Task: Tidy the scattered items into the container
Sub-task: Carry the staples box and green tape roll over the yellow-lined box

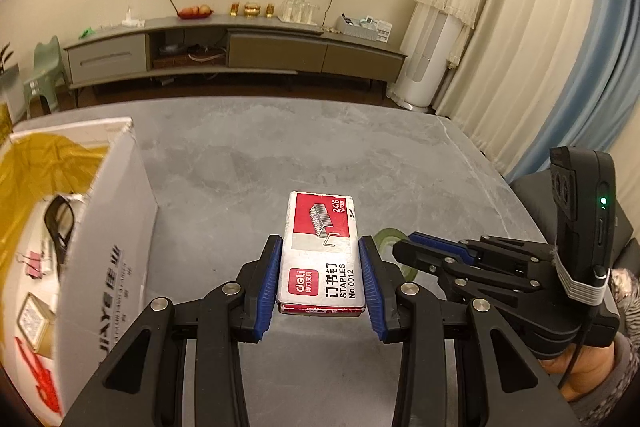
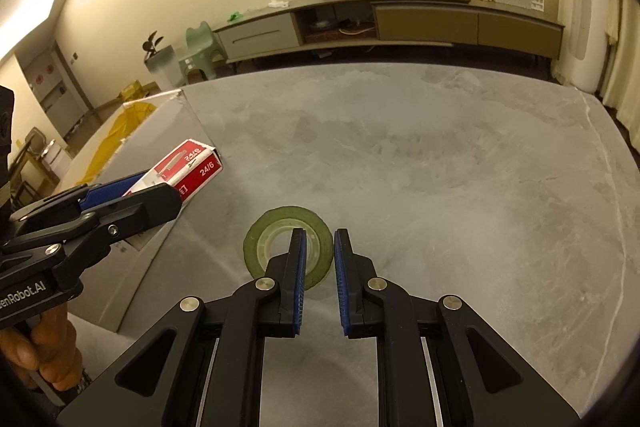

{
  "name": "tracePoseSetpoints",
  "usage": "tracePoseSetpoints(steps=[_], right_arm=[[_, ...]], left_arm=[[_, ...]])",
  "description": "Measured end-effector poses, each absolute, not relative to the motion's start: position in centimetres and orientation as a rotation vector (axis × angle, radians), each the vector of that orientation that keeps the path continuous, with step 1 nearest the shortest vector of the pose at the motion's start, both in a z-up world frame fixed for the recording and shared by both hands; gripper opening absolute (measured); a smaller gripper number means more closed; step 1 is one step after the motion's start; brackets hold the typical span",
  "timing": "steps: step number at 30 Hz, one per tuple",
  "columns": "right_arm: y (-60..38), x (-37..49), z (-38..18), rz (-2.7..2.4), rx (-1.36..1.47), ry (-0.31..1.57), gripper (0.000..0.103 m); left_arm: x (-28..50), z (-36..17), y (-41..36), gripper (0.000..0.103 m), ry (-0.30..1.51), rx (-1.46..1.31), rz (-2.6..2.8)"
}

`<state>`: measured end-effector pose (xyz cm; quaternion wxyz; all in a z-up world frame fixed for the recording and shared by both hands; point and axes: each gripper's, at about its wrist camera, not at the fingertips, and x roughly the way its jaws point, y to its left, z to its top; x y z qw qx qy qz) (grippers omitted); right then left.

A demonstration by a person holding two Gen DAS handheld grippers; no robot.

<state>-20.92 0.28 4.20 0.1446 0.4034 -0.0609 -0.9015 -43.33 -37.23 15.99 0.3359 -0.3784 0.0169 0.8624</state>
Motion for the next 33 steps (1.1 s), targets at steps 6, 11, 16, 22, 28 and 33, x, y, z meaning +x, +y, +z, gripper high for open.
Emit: tracePoseSetpoints(steps=[6,11,16,22,28,33], right_arm=[[0.0,-19.3,5.7,-2.610,1.115,-0.193,0.014],[-0.8,-17.7,7.7,-2.620,1.059,-0.193,0.014],[-2.1,-16.1,9.7,-2.630,1.004,-0.175,0.014],[-3.8,-14.3,11.1,-2.638,0.964,-0.146,0.014],[-6.1,-12.8,12.7,-2.645,0.906,-0.099,0.014],[-7.9,-11.8,13.6,-2.634,0.877,-0.098,0.014]], left_arm=[[-41.9,17.6,-37.7,0.039,0.080,-0.930,2.279],[-40.8,19.1,-38.4,0.039,0.092,-0.885,2.294],[-39.7,20.8,-39.8,0.039,0.088,-0.835,2.313],[-38.5,22.9,-42.3,0.039,0.068,-0.774,2.342],[-37.8,24.5,-44.8,0.039,0.044,-0.724,2.368],[-37.6,25.7,-46.8,0.039,0.011,-0.690,2.390]])
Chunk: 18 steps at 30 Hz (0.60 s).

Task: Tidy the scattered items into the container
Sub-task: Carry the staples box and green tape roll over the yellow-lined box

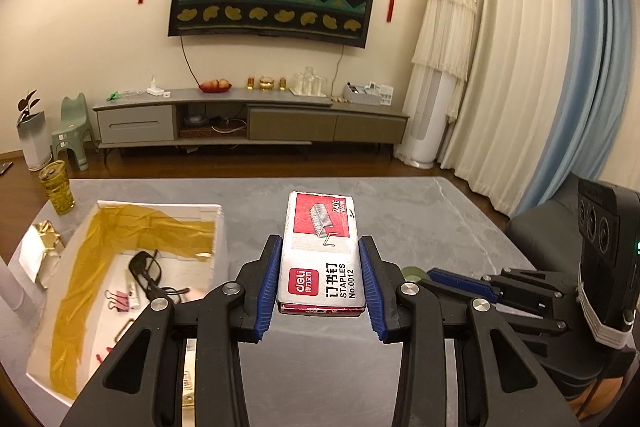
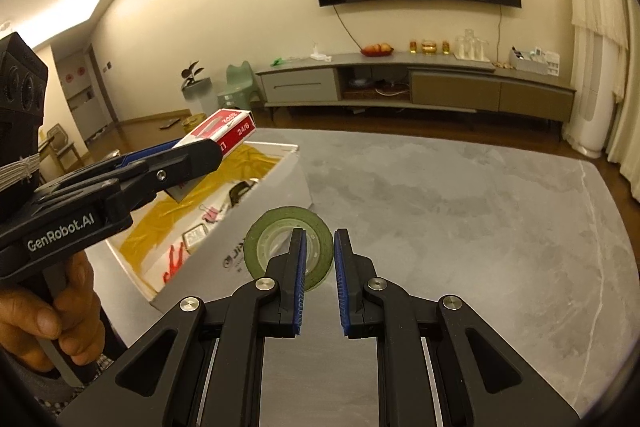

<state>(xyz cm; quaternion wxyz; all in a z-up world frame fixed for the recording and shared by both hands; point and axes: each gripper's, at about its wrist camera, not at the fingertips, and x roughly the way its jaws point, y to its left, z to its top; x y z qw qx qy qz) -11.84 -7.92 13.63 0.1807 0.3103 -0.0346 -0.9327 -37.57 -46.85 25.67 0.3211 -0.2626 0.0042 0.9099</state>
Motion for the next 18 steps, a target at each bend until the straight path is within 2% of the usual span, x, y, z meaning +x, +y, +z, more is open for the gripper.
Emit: tracePoseSetpoints(steps=[18], right_arm=[[-14.4,-9.5,14.9,-2.535,0.831,-0.140,0.014]], left_arm=[[-38.3,27.1,-55.6,0.039,-0.105,-0.633,2.491]])
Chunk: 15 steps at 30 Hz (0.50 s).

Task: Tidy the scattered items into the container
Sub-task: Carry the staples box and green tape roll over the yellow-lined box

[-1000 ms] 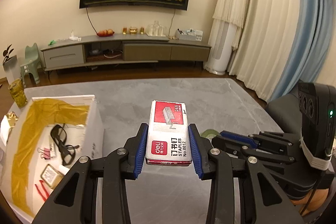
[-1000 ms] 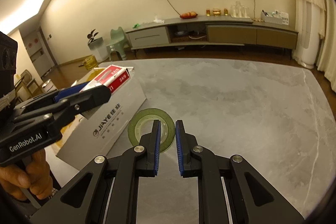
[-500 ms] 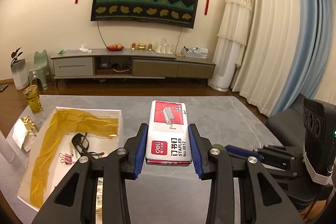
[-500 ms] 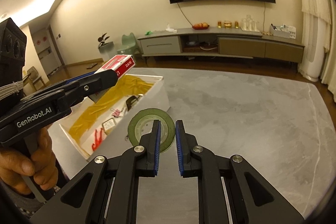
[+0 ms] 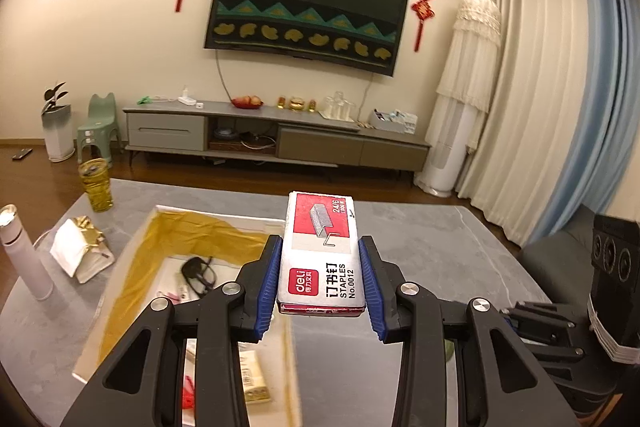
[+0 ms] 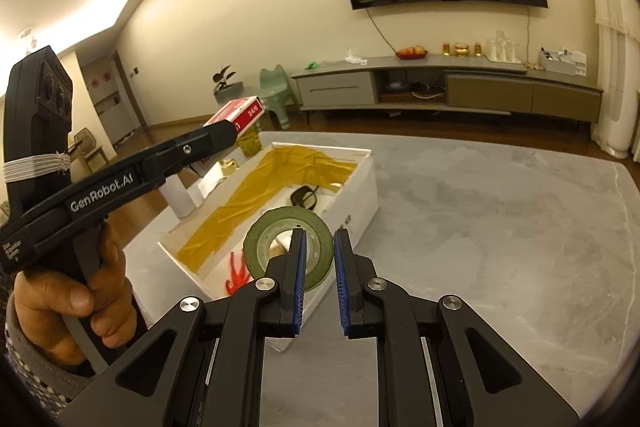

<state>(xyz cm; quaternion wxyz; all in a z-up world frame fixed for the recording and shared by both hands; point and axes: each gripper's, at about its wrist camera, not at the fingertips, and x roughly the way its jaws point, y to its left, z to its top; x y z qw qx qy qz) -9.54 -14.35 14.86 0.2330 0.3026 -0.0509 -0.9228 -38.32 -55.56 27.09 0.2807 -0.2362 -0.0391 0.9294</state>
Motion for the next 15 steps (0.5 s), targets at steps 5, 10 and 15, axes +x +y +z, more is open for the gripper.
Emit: tracePoseSetpoints(steps=[5,10,15], right_arm=[[-16.3,-9.4,15.3,-2.511,0.823,-0.121,0.014],[-18.1,-9.9,15.8,-2.495,0.800,-0.107,0.014],[-19.7,-10.6,16.1,-2.478,0.783,-0.082,0.014]], left_arm=[[-39.5,27.2,-58.9,0.039,-0.167,-0.625,2.539],[-40.6,27.1,-61.7,0.039,-0.232,-0.638,2.563],[-40.8,27.1,-63.5,0.039,-0.250,-0.620,2.590]])
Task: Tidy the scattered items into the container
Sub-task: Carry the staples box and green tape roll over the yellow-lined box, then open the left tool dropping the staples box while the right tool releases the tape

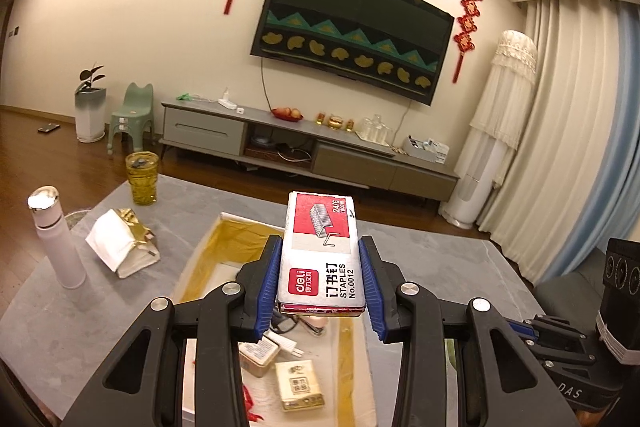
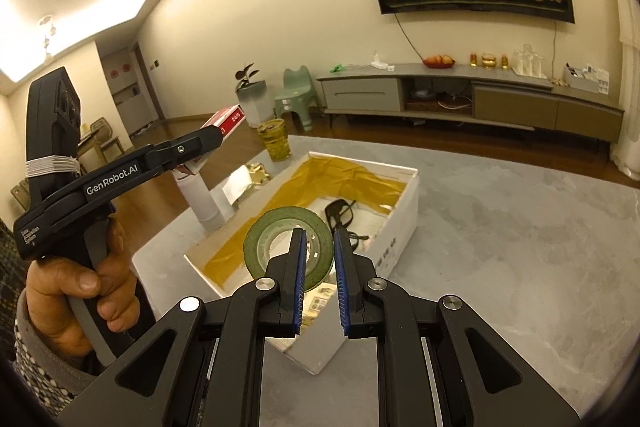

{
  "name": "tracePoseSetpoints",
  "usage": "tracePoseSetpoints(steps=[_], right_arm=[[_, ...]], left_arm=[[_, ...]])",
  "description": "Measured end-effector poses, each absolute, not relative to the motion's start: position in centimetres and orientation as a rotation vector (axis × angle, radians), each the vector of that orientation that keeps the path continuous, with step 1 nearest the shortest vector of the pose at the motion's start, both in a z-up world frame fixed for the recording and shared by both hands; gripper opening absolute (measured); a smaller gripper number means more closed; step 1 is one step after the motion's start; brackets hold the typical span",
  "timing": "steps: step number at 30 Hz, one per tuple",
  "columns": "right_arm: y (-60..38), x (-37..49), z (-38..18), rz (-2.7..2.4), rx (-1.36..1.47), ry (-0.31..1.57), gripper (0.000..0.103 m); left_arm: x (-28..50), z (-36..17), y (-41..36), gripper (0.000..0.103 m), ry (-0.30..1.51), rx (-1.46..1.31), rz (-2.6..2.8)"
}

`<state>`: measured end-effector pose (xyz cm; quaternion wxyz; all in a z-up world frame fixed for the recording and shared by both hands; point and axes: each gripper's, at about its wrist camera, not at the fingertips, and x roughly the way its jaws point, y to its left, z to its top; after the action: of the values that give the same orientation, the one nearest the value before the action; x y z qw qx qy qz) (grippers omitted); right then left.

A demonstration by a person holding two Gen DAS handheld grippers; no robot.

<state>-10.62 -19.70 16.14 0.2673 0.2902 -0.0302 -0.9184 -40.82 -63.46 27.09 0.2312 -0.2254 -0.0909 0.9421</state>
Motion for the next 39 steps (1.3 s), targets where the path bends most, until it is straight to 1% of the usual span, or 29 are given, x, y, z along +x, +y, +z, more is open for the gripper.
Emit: tracePoseSetpoints(steps=[9,24,39], right_arm=[[-22.2,-13.1,16.5,-2.464,0.779,-0.019,0.014],[-26.0,-18.7,16.6,-2.433,0.814,0.057,0.014],[-27.6,-22.8,15.1,-2.428,0.898,0.110,0.014]], left_arm=[[-42.9,25.1,-65.3,0.039,-0.276,-0.691,2.591],[-43.8,23.1,-64.4,0.039,-0.205,-0.769,2.555],[-45.9,20.4,-64.9,0.039,-0.201,-0.867,2.539]])
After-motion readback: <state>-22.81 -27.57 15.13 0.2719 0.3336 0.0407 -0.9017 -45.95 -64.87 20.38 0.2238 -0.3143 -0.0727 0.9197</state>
